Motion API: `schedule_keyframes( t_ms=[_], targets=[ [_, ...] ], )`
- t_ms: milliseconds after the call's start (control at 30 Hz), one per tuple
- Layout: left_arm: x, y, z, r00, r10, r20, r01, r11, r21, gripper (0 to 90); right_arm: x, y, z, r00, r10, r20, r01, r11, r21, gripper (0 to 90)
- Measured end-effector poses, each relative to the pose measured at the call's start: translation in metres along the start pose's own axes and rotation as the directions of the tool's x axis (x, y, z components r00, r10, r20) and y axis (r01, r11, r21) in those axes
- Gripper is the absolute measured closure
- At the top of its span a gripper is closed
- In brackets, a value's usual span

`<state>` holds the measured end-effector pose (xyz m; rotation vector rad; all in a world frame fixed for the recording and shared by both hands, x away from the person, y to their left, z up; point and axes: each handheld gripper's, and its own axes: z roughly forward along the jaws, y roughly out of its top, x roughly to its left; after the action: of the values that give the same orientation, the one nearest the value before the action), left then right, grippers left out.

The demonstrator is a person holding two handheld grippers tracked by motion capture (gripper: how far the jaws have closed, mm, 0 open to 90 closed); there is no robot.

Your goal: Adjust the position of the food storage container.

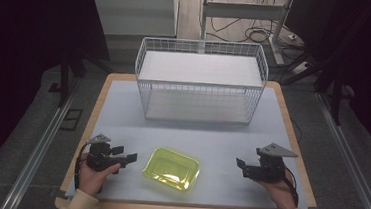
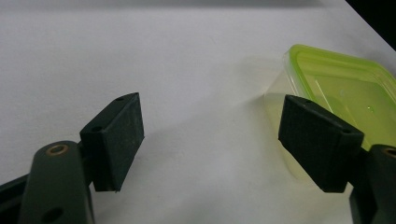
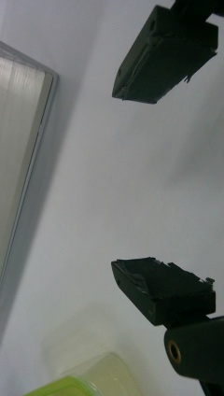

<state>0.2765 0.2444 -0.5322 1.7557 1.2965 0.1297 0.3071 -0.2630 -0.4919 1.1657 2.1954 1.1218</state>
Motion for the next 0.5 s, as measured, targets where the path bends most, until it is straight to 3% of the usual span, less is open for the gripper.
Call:
schedule_keyframes(
  t_ms=[233,500],
  targets=[
    [0.0011,0.0009,0.0037,0.9999,-0.012,0.0,0.012,0.9999,0.006,22.4,-0.0041,-0.0047,-0.0007,0.9999,0.008,0.008,-0.008,1.0,0.023,16.8],
    [-0.0021,0.0006,0.0039,1.0,0.007,0.0,-0.007,0.9999,0.012,22.6,-0.0017,-0.0017,-0.0051,0.9998,0.017,-0.013,-0.017,1.0,0.006,20.6]
  ],
)
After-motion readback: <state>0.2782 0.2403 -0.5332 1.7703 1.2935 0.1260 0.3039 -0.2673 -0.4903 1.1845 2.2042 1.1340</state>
